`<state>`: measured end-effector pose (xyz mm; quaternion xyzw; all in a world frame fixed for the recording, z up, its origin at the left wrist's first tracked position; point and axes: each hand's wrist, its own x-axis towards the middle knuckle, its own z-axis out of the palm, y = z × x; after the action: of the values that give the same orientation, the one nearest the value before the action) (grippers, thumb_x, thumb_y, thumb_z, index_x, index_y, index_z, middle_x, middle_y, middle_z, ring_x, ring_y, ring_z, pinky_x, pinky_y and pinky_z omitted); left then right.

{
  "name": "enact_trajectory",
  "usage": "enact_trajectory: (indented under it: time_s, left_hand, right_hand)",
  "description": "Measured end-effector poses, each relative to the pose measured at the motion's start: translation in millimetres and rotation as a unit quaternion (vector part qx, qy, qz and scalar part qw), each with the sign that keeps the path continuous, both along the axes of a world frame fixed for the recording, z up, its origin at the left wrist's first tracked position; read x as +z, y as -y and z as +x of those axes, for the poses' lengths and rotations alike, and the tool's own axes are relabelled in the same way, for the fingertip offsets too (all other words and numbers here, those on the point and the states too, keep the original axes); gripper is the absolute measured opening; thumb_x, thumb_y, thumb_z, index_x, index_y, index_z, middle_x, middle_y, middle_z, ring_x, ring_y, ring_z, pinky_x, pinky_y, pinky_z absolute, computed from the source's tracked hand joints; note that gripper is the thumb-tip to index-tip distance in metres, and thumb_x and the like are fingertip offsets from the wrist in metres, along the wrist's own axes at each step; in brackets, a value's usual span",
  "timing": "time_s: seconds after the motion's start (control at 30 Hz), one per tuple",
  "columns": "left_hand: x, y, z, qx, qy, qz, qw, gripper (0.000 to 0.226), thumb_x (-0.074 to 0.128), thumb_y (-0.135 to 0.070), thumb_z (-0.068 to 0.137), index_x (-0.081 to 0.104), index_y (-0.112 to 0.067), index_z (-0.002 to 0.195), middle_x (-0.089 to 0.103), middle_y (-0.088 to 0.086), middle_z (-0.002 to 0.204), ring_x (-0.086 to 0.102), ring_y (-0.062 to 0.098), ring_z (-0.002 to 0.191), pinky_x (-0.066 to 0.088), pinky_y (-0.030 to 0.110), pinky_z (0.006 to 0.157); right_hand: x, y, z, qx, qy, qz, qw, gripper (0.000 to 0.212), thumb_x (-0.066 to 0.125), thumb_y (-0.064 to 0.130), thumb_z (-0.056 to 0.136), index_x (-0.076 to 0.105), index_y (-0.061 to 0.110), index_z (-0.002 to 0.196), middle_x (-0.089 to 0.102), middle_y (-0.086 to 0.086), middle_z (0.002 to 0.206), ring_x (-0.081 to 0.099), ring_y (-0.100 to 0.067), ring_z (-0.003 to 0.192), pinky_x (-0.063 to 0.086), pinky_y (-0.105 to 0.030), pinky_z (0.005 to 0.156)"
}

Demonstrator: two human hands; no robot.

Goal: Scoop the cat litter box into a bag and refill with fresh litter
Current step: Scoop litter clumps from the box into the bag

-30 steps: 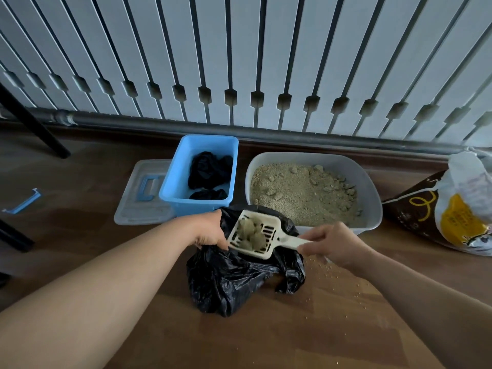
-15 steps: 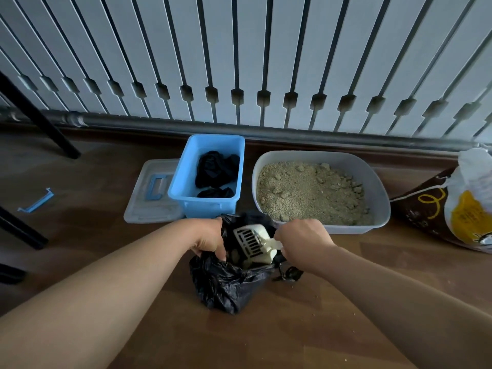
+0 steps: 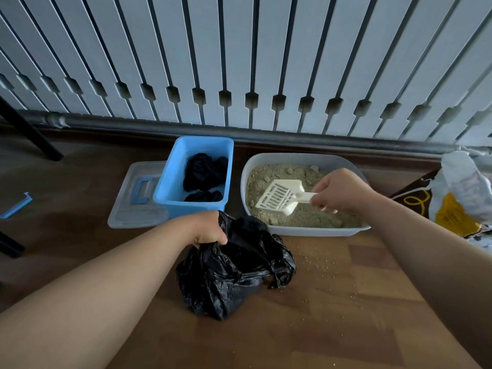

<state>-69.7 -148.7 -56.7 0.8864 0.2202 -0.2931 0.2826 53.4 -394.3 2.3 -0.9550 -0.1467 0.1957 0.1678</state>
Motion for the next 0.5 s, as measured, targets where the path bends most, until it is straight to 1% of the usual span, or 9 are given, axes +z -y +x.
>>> enact_trajectory:
  time_s: [0.07,0.1,0.17,0.2,0.27,0.3,0.37,0.43,0.5]
  left_hand:
    - [-1.8,-0.4,5.0,0.011,0.005,0.001,1.000,0.058,0.061,-0.021,0.091,0.035,-0.005,0.141,0.051,0.004,0.109,0.050,0.018,0.095,0.048,0.030,0.084]
    - [-5.2,-1.5,7.5,0.016,0.011,0.007,1.000,0.044,0.058,-0.020,0.092,0.043,-0.005,0.130,0.045,-0.002,0.090,0.047,0.014,0.083,0.044,0.027,0.079]
    - [-8.5,-0.8,12.1,0.024,0.013,0.029,0.999,0.008,0.055,-0.017,0.094,0.048,-0.016,0.097,0.030,-0.008,0.077,0.033,0.006,0.067,0.036,0.022,0.068]
    - [-8.8,1.0,13.6,0.025,0.015,0.030,0.999,0.008,0.053,-0.016,0.094,0.046,-0.019,0.096,0.035,-0.007,0.079,0.034,0.005,0.067,0.035,0.022,0.068]
    - [-12.7,3.4,17.4,0.012,0.020,0.020,1.000,0.034,0.051,-0.014,0.095,0.045,-0.014,0.129,0.051,0.002,0.104,0.048,0.014,0.083,0.038,0.026,0.076]
    - [-13.5,5.3,18.9,0.012,0.019,0.021,1.000,0.047,0.050,-0.013,0.095,0.037,-0.010,0.140,0.051,0.007,0.116,0.052,0.019,0.094,0.040,0.027,0.078]
    - [-17.0,7.2,20.7,0.015,0.026,0.019,0.999,0.053,0.050,-0.013,0.095,0.033,-0.007,0.145,0.050,0.009,0.118,0.053,0.023,0.102,0.041,0.028,0.080]
    - [-21.0,7.3,22.9,0.022,0.028,0.013,0.999,0.055,0.050,-0.012,0.095,0.031,-0.007,0.147,0.049,0.008,0.115,0.052,0.021,0.098,0.041,0.027,0.078]
    - [-24.7,6.1,24.9,0.027,0.033,0.011,0.999,0.059,0.050,-0.011,0.096,0.027,-0.009,0.150,0.049,0.010,0.126,0.051,0.021,0.101,0.040,0.025,0.077]
  right_hand:
    - [-7.7,3.7,8.1,-0.032,0.033,-0.041,0.998,0.007,0.071,0.014,0.077,0.076,0.010,0.080,0.074,-0.007,0.077,0.066,-0.020,0.063,0.058,-0.034,0.066]
    - [-12.1,3.8,10.5,-0.035,0.050,-0.069,0.996,0.007,0.071,0.016,0.076,0.074,0.011,0.078,0.074,-0.005,0.077,0.067,-0.021,0.064,0.058,-0.033,0.063]
    - [-22.0,2.0,15.3,-0.032,0.076,-0.109,0.991,0.005,0.069,0.018,0.076,0.072,0.015,0.076,0.071,-0.001,0.076,0.067,-0.019,0.067,0.050,-0.026,0.055]
    - [-27.3,0.6,17.5,-0.030,0.082,-0.118,0.989,0.004,0.068,0.017,0.076,0.071,0.016,0.075,0.070,0.001,0.075,0.067,-0.019,0.068,0.047,-0.024,0.053]
    - [-36.6,-3.9,21.9,-0.029,0.073,-0.126,0.989,0.004,0.066,0.015,0.075,0.070,0.015,0.072,0.069,0.002,0.072,0.066,-0.018,0.067,0.045,-0.021,0.051]
    - [-40.8,-6.6,23.6,-0.030,0.062,-0.127,0.989,0.005,0.065,0.014,0.075,0.069,0.014,0.071,0.069,0.001,0.071,0.067,-0.018,0.067,0.045,-0.021,0.052]
    - [-46.7,-12.4,26.3,-0.036,0.032,-0.124,0.991,0.007,0.063,0.013,0.074,0.069,0.012,0.071,0.070,0.000,0.071,0.070,-0.017,0.069,0.047,-0.021,0.055]
    - [-53.9,-17.0,32.0,-0.047,0.000,-0.108,0.993,0.008,0.064,0.012,0.073,0.071,0.011,0.070,0.072,0.000,0.071,0.071,-0.017,0.071,0.053,-0.023,0.061]
    - [-64.7,-20.5,38.9,-0.058,-0.033,-0.084,0.994,0.010,0.066,0.014,0.073,0.072,0.011,0.065,0.071,0.001,0.065,0.071,-0.015,0.069,0.056,-0.026,0.063]
